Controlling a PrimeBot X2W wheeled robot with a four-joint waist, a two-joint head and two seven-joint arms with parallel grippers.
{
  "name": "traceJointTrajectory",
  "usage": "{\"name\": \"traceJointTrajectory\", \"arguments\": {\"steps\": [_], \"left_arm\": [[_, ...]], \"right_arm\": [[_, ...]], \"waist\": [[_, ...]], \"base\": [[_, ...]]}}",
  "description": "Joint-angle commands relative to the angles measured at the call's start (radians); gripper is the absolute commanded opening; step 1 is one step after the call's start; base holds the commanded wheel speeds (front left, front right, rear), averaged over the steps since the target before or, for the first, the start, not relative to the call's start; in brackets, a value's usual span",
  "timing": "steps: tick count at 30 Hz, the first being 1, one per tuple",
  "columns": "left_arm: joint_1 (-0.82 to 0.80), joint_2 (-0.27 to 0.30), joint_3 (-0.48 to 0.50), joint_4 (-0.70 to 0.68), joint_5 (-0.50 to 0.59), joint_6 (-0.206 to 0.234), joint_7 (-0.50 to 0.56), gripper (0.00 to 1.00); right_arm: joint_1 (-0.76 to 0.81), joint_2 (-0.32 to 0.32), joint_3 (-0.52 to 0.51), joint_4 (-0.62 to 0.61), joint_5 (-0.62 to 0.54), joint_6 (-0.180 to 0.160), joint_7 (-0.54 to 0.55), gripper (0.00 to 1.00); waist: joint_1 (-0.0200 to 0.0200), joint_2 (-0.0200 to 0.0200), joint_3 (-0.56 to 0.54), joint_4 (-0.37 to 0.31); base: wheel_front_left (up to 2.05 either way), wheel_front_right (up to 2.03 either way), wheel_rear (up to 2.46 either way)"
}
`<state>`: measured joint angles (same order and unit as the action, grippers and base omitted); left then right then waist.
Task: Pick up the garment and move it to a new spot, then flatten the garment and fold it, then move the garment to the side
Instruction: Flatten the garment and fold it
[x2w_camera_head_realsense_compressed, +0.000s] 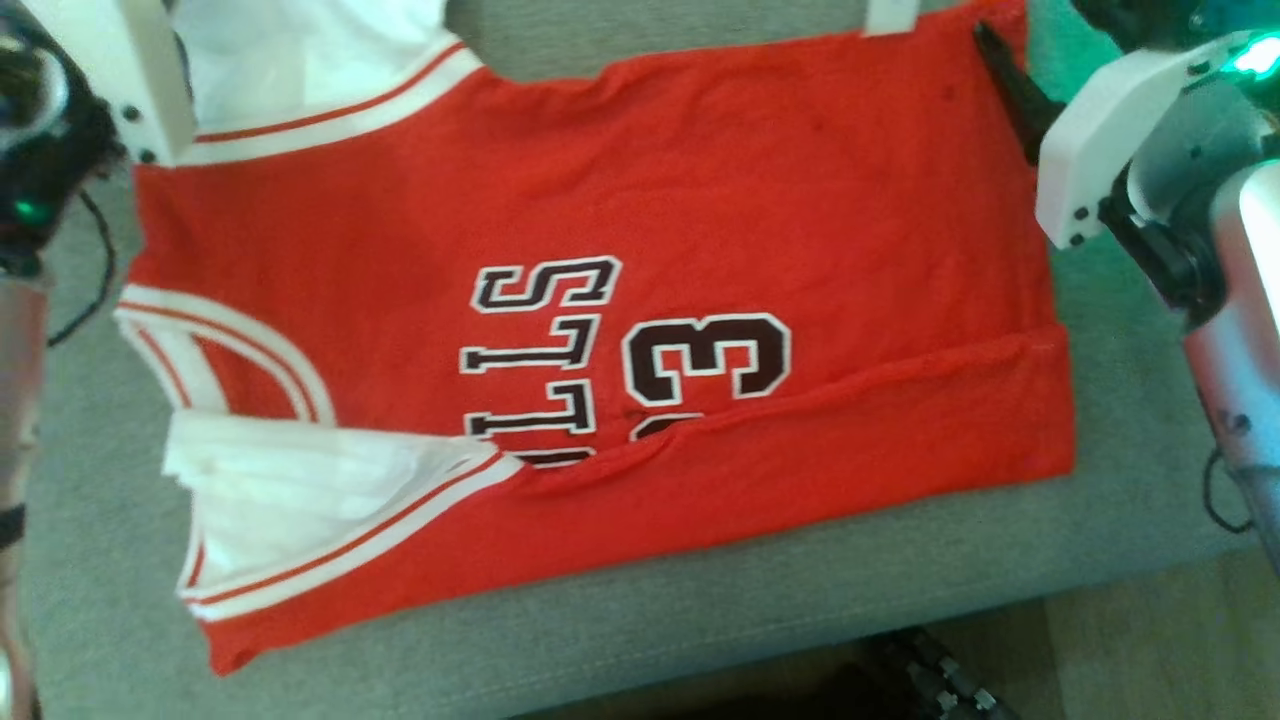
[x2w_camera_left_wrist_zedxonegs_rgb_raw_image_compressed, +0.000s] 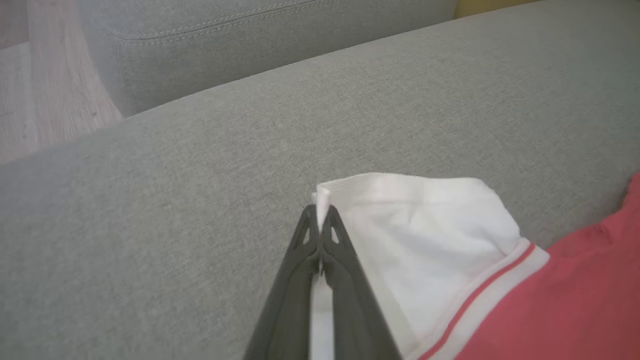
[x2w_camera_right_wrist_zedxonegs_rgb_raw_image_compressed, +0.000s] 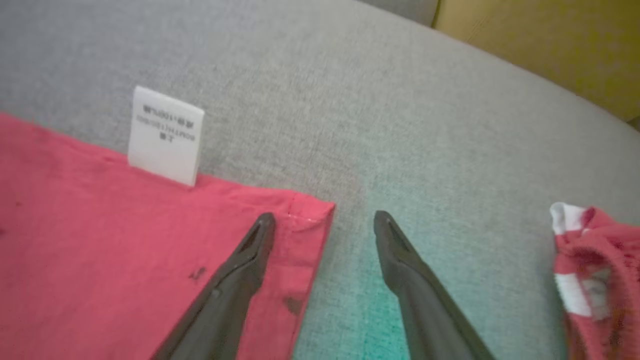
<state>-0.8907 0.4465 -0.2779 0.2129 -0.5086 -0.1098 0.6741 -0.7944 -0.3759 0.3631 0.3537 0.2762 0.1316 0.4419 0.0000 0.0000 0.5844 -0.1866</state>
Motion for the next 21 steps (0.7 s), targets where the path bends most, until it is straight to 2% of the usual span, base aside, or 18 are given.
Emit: {"name": "traceJointTrajectory", "arguments": {"steps": [1, 4, 9, 10, 11, 12, 17, 18, 21], "left_arm": [[-0.003, 0.033, 0.032, -0.044, -0.007, -0.004, -0.013, 0.00], [0.010, 0.023, 0.026, -0.053, -0.014, -0.005, -0.034, 0.00], [0.021, 0.009, 0.018, -0.056, -0.021, -0.006, -0.057, 0.00], [0.023, 0.008, 0.016, -0.056, -0.022, -0.006, -0.060, 0.00], [0.025, 0.007, 0.014, -0.055, -0.022, -0.006, -0.063, 0.00], [0.025, 0.007, 0.014, -0.055, -0.022, -0.006, -0.063, 0.00], [0.031, 0.005, 0.010, -0.051, -0.028, -0.007, -0.076, 0.00], [0.032, 0.005, 0.010, -0.051, -0.029, -0.007, -0.080, 0.00], [0.037, 0.005, 0.010, -0.054, -0.031, -0.008, -0.097, 0.00]], "right_arm": [[-0.012, -0.034, 0.023, -0.016, 0.018, -0.001, 0.025, 1.00], [-0.026, -0.071, 0.051, 0.008, 0.044, -0.001, 0.056, 1.00], [-0.046, -0.097, 0.087, 0.043, 0.086, -0.001, 0.092, 0.98], [-0.048, -0.102, 0.096, 0.049, 0.094, -0.001, 0.102, 0.69], [-0.050, -0.106, 0.103, 0.054, 0.103, -0.001, 0.111, 0.47], [-0.050, -0.106, 0.103, 0.054, 0.103, -0.001, 0.111, 0.47], [-0.045, -0.127, 0.131, 0.066, 0.146, -0.001, 0.159, 0.18], [-0.043, -0.129, 0.132, 0.066, 0.151, -0.001, 0.162, 0.00], [-0.040, -0.129, 0.121, 0.067, 0.155, -0.001, 0.146, 0.00]], "waist": [[0.0000, 0.0000, -0.011, 0.033], [0.0000, 0.0000, -0.014, 0.056], [0.0000, 0.0000, -0.019, 0.079], [0.0000, 0.0000, -0.020, 0.082], [0.0000, 0.0000, -0.022, 0.085], [0.0000, 0.0000, -0.022, 0.085], [0.0000, 0.0000, -0.038, 0.090], [0.0000, 0.0000, -0.042, 0.090], [0.0000, 0.0000, -0.056, 0.087]], "base": [[0.00, 0.00, 0.00], [0.00, 0.00, 0.00], [0.00, 0.00, 0.00], [0.00, 0.00, 0.00], [0.00, 0.00, 0.00], [0.00, 0.00, 0.00], [0.00, 0.00, 0.00], [0.00, 0.00, 0.00], [0.00, 0.00, 0.00]]}}
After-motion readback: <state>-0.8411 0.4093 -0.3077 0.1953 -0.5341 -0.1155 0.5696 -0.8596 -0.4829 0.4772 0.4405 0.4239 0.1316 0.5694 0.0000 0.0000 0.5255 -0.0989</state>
